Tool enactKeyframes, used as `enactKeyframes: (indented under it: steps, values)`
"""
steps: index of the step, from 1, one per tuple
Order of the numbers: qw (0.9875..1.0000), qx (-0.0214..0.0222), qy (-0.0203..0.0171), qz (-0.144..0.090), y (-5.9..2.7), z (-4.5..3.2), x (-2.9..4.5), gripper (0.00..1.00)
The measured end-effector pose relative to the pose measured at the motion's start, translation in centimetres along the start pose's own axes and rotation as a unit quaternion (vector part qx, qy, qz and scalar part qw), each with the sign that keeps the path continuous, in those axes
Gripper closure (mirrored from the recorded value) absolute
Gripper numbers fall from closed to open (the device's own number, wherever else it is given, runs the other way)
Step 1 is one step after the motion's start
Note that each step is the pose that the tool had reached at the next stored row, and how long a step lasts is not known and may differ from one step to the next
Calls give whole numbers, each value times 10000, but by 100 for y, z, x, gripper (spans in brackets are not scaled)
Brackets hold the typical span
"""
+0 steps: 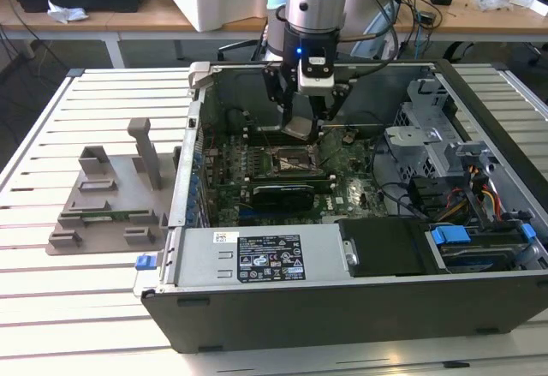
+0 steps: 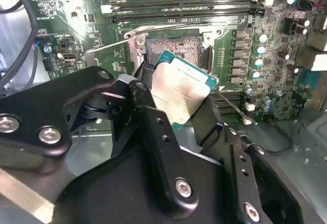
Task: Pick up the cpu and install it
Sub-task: 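Place the cpu into insertion slot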
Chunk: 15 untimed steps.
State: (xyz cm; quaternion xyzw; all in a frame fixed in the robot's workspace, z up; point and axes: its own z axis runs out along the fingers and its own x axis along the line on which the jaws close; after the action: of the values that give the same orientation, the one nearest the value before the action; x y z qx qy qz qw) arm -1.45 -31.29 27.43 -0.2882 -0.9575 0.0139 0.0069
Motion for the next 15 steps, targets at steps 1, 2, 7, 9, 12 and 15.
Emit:
enactKeyframes:
  steps: [1, 2, 7, 9, 12, 15]
  values:
    - [10000, 0, 3, 91, 0, 0, 0, 45]
    - [9999, 0, 5, 172, 0, 0, 0, 45]
    - [9982, -1, 17, 604, 0, 0, 0, 45]
    - [9973, -1, 21, 730, 0, 0, 0, 45]
    - [9963, -2, 25, 856, 0, 0, 0, 45]
    - [9943, -3, 31, 1067, 0, 0, 0, 45]
